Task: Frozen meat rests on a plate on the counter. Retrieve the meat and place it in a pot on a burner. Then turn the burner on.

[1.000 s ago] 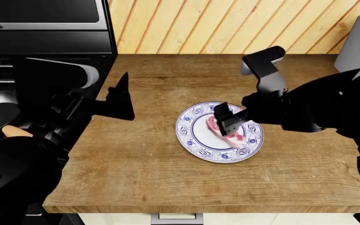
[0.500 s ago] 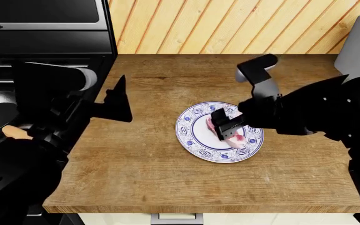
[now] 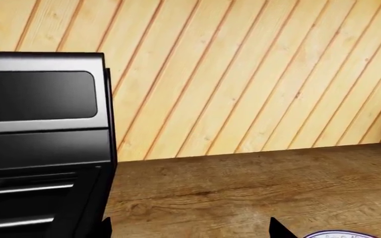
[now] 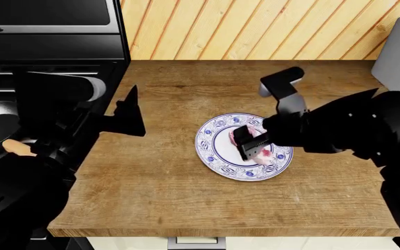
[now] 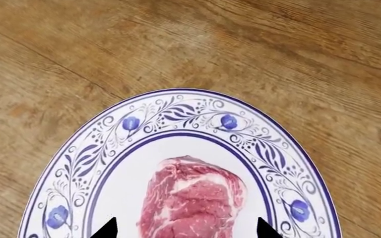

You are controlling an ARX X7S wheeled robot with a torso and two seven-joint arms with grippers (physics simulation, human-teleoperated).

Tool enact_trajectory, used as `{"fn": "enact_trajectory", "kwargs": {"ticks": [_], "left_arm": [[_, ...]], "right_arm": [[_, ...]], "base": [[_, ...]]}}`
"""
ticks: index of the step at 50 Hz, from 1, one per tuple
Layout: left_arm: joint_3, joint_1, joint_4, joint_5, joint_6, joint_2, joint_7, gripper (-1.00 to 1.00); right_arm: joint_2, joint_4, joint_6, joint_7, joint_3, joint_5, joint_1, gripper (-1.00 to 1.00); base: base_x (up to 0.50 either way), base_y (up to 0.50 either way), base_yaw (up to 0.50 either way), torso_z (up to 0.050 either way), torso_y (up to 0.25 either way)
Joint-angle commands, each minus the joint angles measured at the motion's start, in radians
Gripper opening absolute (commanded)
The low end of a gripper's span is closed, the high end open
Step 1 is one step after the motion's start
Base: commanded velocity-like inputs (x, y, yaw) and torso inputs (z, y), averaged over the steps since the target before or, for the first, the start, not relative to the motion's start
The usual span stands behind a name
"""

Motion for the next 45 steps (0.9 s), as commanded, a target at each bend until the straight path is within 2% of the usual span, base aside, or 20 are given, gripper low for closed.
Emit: {"fn": "enact_trajectory", "kwargs": {"ticks": [1, 45], "left_arm": [[-0.003, 0.007, -0.005, -0.003, 0.008, -0.001, -0.003, 1.00], [0.002, 0.021, -0.020, -0.008, 0.034, -0.009, -0.007, 1.00]], "right_arm": [[-0.007, 0.018, -0.006, -0.010, -0.015, -0.008, -0.004, 1.00], [-0.017, 0.046, -0.028, -0.032, -0.052, -0.023, -0.026, 1.00]], "base": [[0.00, 0.00, 0.00, 0.000, 0.000], [0.00, 0.00, 0.00, 0.000, 0.000]]}}
